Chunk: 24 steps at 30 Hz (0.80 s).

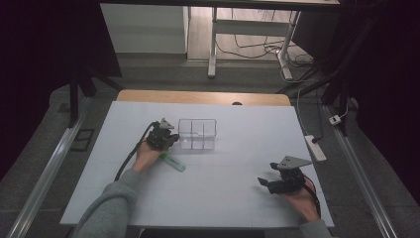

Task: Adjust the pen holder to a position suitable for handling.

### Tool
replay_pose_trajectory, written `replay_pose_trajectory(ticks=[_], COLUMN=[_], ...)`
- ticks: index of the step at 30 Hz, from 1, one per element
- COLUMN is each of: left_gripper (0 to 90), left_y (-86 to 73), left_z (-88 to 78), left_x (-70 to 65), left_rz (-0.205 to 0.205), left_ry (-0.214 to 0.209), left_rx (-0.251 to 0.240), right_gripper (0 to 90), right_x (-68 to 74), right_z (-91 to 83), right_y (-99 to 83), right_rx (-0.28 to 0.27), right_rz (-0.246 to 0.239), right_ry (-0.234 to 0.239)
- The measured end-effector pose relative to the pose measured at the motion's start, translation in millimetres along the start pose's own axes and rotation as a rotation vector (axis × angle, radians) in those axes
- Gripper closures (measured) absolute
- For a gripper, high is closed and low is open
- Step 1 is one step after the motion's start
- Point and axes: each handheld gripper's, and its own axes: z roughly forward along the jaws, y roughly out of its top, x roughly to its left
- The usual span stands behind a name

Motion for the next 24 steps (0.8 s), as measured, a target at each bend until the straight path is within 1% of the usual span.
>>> replay_pose_trajectory(ticks=[3,6,8,15,18,24], left_gripper=[89.1,89.1,89.1,89.1,89.1,89.0], left_y=[3.3,6.0,9.1,14.3,17.2,17.9], left_z=[2.5,5.1,7.6,11.4,13.8,14.9], left_x=[-3.5,-6.2,-9.5,-14.8,-18.4,-18.0], left_rz=[0.011,0.01,0.019,0.028,0.044,0.037], left_ry=[-0.007,-0.013,-0.018,-0.029,-0.034,-0.043], left_rx=[0.002,0.001,0.004,0.008,0.009,0.003], right_gripper=[21.6,21.6,21.6,21.6,21.5,21.5], right_x=[0.1,0.5,0.8,0.2,0.1,-0.6], right_z=[-0.2,0.0,0.0,-0.4,-0.7,-1.8], right_y=[-0.1,0.2,0.4,0.1,0.0,-0.6], right_rx=[-0.002,0.002,0.004,0.004,0.007,0.001], right_rz=[0.002,-0.001,0.0,-0.001,-0.002,0.005], right_ry=[-0.001,-0.001,-0.001,-0.004,-0.005,-0.002])
